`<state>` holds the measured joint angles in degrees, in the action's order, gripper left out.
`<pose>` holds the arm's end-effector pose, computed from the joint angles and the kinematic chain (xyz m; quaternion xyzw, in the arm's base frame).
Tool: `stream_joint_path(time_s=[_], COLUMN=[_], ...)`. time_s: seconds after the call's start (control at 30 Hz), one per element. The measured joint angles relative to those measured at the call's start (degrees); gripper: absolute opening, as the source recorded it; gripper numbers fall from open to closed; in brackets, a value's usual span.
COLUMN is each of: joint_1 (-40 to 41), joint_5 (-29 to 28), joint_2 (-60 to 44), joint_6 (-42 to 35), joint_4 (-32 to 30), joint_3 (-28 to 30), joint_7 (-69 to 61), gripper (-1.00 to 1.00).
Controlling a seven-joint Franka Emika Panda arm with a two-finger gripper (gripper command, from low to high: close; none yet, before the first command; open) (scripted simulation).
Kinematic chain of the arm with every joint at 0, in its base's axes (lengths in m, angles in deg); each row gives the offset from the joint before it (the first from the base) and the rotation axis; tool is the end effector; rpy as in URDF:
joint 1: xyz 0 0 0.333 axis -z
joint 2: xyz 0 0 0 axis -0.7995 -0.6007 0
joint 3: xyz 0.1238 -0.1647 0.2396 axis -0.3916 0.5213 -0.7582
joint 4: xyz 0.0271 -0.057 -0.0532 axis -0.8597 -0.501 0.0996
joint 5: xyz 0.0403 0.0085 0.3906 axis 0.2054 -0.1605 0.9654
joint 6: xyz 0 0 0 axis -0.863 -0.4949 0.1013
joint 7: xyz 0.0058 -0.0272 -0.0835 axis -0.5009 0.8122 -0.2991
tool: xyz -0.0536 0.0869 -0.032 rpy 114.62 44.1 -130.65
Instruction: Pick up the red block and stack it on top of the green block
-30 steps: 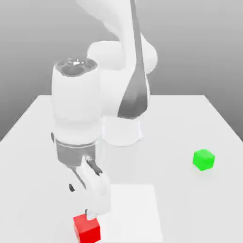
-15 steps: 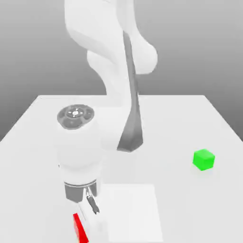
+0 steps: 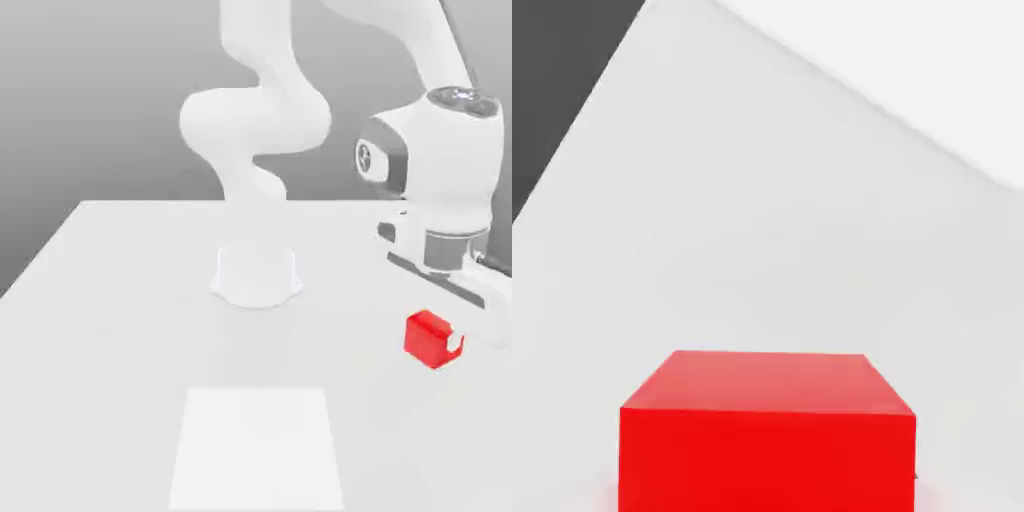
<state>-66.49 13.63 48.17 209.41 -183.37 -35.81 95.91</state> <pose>0.3083 0.2477 0.2575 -0.6137 0.7891 0.0266 0.0091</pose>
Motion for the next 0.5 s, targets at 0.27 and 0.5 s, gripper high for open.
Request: stream_joint_path(time_s=[0.27, 0.5], joint_1=[-10.18, -7.45], joint_5=[6.11, 1.91], joint_2=[7.07, 2.86], joint_6=[2.00, 6.69], joint_4=[-8.45, -8.63], joint_3=[-10.86, -13.20], joint_7=[14.84, 18.14], gripper=[-1.00, -1.00])
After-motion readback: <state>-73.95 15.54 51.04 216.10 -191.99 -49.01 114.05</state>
